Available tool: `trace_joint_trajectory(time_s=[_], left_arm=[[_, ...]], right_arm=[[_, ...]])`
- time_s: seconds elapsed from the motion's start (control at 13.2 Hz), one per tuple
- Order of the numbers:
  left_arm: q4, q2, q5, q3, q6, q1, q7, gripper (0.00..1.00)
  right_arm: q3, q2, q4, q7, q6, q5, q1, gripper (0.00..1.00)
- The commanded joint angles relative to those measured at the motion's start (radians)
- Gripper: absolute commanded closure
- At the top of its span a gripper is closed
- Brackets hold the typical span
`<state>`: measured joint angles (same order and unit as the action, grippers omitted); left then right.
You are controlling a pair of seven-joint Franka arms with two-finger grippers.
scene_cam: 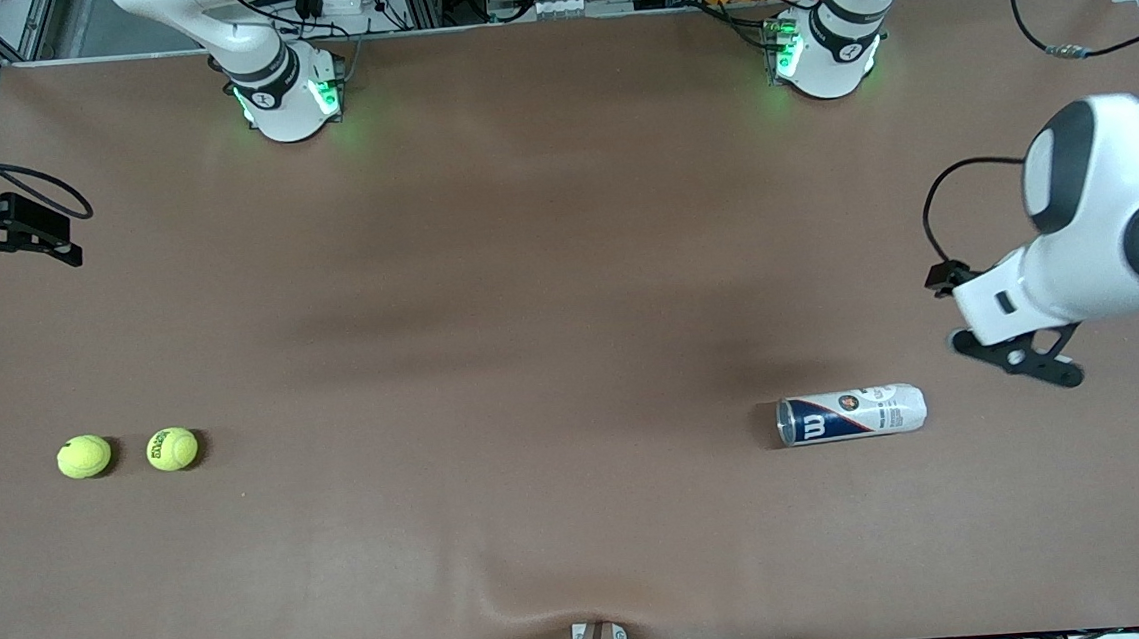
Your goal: Insert tennis ball vertically with right arm
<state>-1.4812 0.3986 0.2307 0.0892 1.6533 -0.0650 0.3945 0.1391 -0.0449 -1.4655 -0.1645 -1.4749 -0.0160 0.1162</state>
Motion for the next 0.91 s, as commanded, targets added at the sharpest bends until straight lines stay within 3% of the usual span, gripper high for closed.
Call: trace_joint_trajectory(time_s=[0.0, 0.23, 0.38, 0.61, 0.83], left_arm=[[0.024, 0.064, 0.044, 0.001, 0.058, -0.015, 0.183, 0.0], [0.027, 0.152, 0.087, 0.001, 0.146, -0.035, 0.323, 0.0], [0.029, 0.209, 0.13, 0.001, 0.201, -0.047, 0.371, 0.0], [0.027, 0.252, 0.147, 0.001, 0.272, -0.065, 0.415, 0.0], [0.026, 0.288, 0.179, 0.001, 0.341, -0.09, 0.417, 0.0]], right_arm=[[-0.006, 0.014, -0.019, 0.008, -0.008, 0.013, -0.009, 0.0], [-0.007, 0.043, -0.177, -0.007, -0.19, 0.013, -0.052, 0.0], [-0.007, 0.046, -0.251, -0.01, -0.241, 0.037, -0.059, 0.0], [-0.007, 0.051, -0.289, -0.012, -0.292, 0.044, -0.081, 0.0], [-0.007, 0.06, -0.407, -0.039, -0.477, 0.045, -0.098, 0.0]])
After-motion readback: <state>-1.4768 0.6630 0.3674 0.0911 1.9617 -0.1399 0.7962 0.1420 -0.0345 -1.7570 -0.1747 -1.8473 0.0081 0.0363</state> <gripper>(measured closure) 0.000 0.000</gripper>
